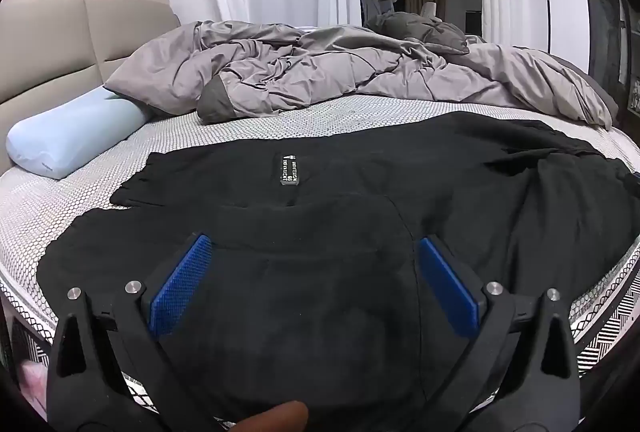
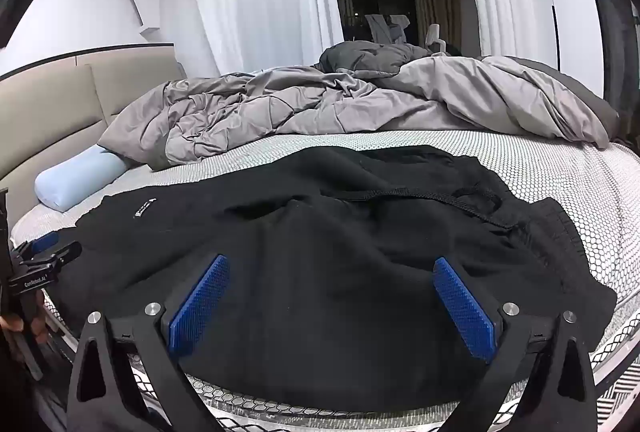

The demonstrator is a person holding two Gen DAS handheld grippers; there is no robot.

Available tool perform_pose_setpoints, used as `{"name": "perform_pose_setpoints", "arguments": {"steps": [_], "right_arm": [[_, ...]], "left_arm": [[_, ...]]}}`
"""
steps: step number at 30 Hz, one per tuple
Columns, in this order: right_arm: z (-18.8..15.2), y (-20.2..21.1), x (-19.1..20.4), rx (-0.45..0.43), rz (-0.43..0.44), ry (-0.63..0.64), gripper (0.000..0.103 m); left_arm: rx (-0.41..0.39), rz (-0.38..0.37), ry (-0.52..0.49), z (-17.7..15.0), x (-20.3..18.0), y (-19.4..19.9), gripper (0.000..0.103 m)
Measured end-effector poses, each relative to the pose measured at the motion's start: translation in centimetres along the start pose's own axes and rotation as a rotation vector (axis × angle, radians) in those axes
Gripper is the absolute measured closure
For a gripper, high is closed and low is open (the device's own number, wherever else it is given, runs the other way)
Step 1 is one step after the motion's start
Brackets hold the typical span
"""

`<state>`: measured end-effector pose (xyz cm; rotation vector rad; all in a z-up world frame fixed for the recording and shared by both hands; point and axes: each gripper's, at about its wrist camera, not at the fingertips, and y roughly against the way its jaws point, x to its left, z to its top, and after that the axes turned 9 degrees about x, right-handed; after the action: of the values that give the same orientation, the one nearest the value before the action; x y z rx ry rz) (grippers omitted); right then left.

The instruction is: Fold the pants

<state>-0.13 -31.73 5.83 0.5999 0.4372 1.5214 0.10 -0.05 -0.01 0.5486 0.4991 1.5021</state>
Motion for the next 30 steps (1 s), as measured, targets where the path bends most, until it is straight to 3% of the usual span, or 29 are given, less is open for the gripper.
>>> {"name": "perform_pose_setpoints", "arguments": {"steps": [8, 30], "right_arm": [[-0.8, 0.4, 0.1, -0.024, -0.007, 0.029, 0.000], [-0.4, -0.4, 0.5, 0.015, -0.029, 0.059, 0.000]], "left_arm": [[-0.020, 0.013, -0.001, 0.0, 0.2, 0.1, 0.001], [-0.020, 0.020, 0.038, 0.0, 1.3, -0.4, 0.001]]}}
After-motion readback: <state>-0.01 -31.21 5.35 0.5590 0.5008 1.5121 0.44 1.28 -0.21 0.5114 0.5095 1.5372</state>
